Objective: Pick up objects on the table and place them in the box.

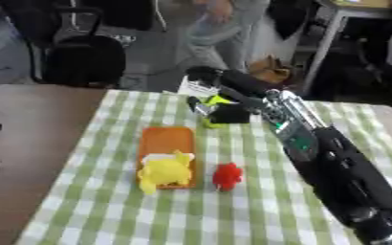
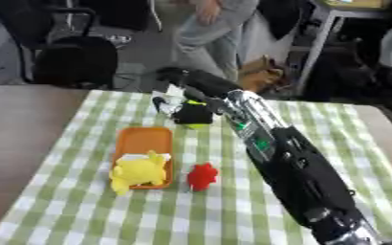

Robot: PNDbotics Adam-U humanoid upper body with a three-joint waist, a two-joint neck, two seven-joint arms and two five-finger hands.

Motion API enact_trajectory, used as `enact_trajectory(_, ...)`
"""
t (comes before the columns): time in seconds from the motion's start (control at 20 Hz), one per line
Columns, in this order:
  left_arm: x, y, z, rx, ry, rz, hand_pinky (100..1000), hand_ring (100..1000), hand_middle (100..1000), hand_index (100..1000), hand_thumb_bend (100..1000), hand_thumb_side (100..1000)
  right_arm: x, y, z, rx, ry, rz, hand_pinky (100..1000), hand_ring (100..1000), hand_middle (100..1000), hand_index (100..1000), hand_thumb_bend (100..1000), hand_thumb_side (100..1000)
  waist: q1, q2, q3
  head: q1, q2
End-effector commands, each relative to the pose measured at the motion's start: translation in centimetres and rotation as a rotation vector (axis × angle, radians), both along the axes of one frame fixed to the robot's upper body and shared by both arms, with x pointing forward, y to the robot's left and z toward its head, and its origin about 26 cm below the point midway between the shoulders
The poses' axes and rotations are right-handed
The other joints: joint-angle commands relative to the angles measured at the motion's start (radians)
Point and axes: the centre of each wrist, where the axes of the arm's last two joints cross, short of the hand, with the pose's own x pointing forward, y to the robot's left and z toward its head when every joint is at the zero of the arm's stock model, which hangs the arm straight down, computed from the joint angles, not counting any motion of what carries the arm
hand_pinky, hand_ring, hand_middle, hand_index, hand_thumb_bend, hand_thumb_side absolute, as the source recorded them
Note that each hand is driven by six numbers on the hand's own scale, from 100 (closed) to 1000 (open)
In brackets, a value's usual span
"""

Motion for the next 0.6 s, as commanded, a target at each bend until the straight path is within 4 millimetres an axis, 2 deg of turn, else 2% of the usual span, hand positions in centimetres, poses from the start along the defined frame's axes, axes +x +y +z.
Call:
enact_trajectory(0.05,-0.1,0.5,0.2,0.008,-0.010,0.020,333,683,809,785,100,947,-1.3,-2.0,2.6,0.057,-0.108,-0.048,768,857,921,920,100,709,0.017,-0.040,-0.016,0.012,0.011)
enact_trajectory(0.2,-0.1,0.6,0.0,0.012,-0.004,0.024,333,683,809,785,100,947,-2.5,-2.7,2.9,0.123,-0.143,-0.073,766,855,921,919,100,706,0.017,-0.047,-0.028,0.017,0.012)
enact_trajectory(0.25,-0.1,0.7,0.0,0.014,-0.001,0.031,333,683,809,784,100,947,-2.8,-3.1,2.8,0.146,-0.147,-0.089,718,824,909,902,100,686,0.017,-0.049,-0.038,0.030,0.014)
enact_trajectory(0.4,-0.2,1.1,-0.4,0.021,0.011,0.049,332,684,809,784,100,949,-4.1,-4.6,2.4,0.234,-0.161,-0.148,680,799,898,886,100,680,0.019,-0.056,-0.066,0.055,0.021)
enact_trajectory(0.45,-0.1,1.2,-0.3,0.025,0.011,0.054,336,689,810,786,100,946,-4.5,-5.0,2.2,0.267,-0.164,-0.165,597,741,857,841,100,677,0.020,-0.058,-0.076,0.063,0.021)
enact_trajectory(0.6,0.2,1.6,-0.1,0.029,0.008,0.082,337,693,811,788,100,945,-6.1,-6.2,1.6,0.367,-0.187,-0.204,584,731,846,829,100,674,0.024,-0.064,-0.118,0.099,0.023)
